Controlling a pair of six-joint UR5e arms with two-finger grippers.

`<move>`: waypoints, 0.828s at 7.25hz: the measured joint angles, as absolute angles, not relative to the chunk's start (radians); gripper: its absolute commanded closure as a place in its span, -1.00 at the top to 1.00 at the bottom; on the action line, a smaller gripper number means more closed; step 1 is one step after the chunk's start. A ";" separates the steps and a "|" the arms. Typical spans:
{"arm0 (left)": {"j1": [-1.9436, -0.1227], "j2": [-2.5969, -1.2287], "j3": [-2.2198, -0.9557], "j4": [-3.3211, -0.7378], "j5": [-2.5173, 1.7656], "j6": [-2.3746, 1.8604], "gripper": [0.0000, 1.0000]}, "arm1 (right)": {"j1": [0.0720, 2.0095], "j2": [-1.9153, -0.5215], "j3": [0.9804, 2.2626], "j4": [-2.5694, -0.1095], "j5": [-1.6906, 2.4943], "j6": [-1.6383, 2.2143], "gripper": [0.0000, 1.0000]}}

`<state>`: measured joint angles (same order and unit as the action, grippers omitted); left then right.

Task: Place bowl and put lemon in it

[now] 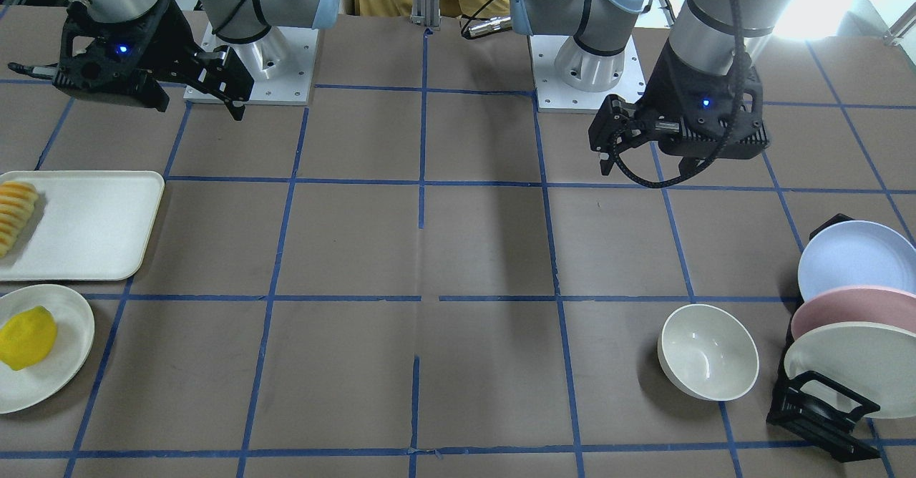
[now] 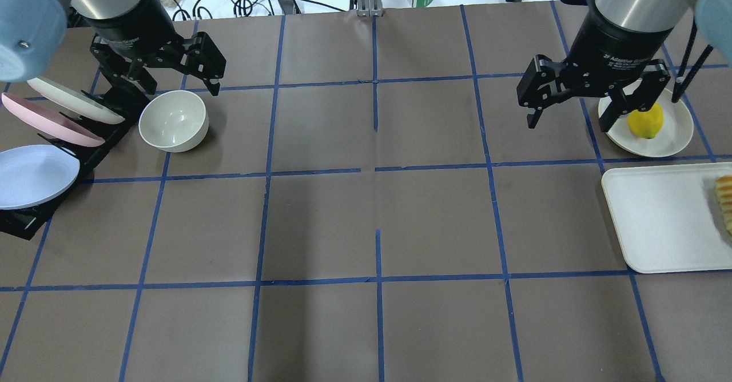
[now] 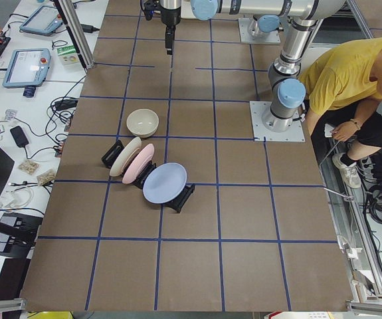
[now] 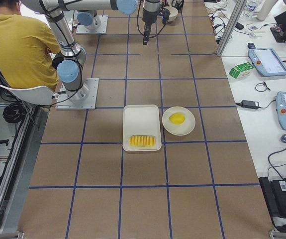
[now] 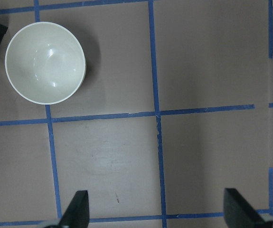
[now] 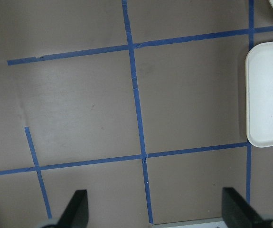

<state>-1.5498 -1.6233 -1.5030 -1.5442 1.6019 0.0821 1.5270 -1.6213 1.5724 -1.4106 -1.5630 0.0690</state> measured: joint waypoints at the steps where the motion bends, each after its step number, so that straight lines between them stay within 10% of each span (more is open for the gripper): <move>1: -1.550 -1.623 -1.503 -1.544 1.603 0.083 1.00 | 1.527 -1.621 1.573 -1.409 -1.562 0.069 1.00; 6: -1.376 -1.805 -1.486 -1.448 1.632 0.262 1.00 | 1.524 -1.599 1.573 -1.407 -1.565 0.060 1.00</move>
